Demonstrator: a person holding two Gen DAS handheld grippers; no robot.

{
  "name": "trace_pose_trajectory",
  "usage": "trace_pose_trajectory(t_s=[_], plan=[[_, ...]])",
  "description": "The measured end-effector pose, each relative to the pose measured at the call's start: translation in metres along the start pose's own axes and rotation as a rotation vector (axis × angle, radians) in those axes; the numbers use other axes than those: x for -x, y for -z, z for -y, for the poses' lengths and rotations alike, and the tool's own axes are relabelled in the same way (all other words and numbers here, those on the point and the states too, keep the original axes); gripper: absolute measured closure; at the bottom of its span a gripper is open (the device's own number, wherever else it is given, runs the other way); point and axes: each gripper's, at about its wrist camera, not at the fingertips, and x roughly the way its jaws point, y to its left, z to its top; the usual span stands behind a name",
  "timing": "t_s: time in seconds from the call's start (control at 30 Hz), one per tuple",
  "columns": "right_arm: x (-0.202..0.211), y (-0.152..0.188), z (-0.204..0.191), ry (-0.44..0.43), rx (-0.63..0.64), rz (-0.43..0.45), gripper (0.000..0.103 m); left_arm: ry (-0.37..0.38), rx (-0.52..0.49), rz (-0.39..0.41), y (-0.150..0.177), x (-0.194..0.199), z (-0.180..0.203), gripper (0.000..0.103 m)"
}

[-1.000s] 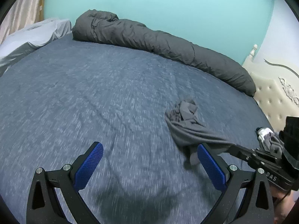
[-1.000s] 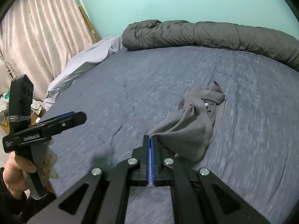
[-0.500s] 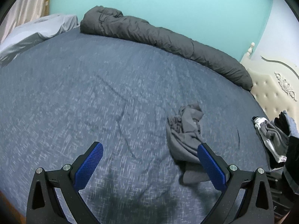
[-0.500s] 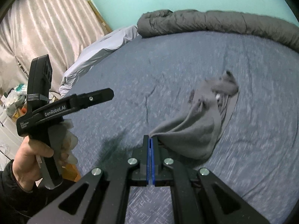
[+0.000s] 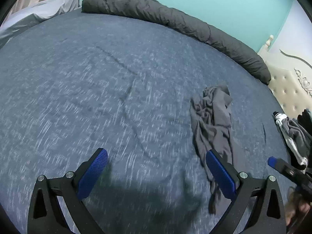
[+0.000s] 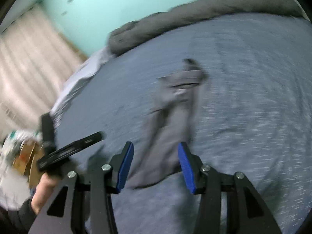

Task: Fold clothes
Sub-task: 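Lay the grey garment on the sheet and open the right gripper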

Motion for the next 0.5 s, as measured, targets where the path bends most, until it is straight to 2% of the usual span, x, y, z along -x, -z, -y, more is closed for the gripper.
trace_pose_trajectory(t_s=[0.2, 0.37, 0.5], plan=[[-0.018, -0.016, 0.043, 0.037, -0.134, 0.05, 0.054, 0.028, -0.069, 0.013, -0.013, -0.023, 0.03, 0.0], [-0.036, -0.024, 0.054, 0.015, -0.149, 0.029, 0.054, 0.081, -0.103, 0.005, -0.023, -0.042, 0.05, 0.0], [-0.049, -0.032, 0.057, 0.0, -0.148, 0.021, 0.054, 0.082, -0.146, -0.003, -0.032, -0.059, 0.067, 0.0]])
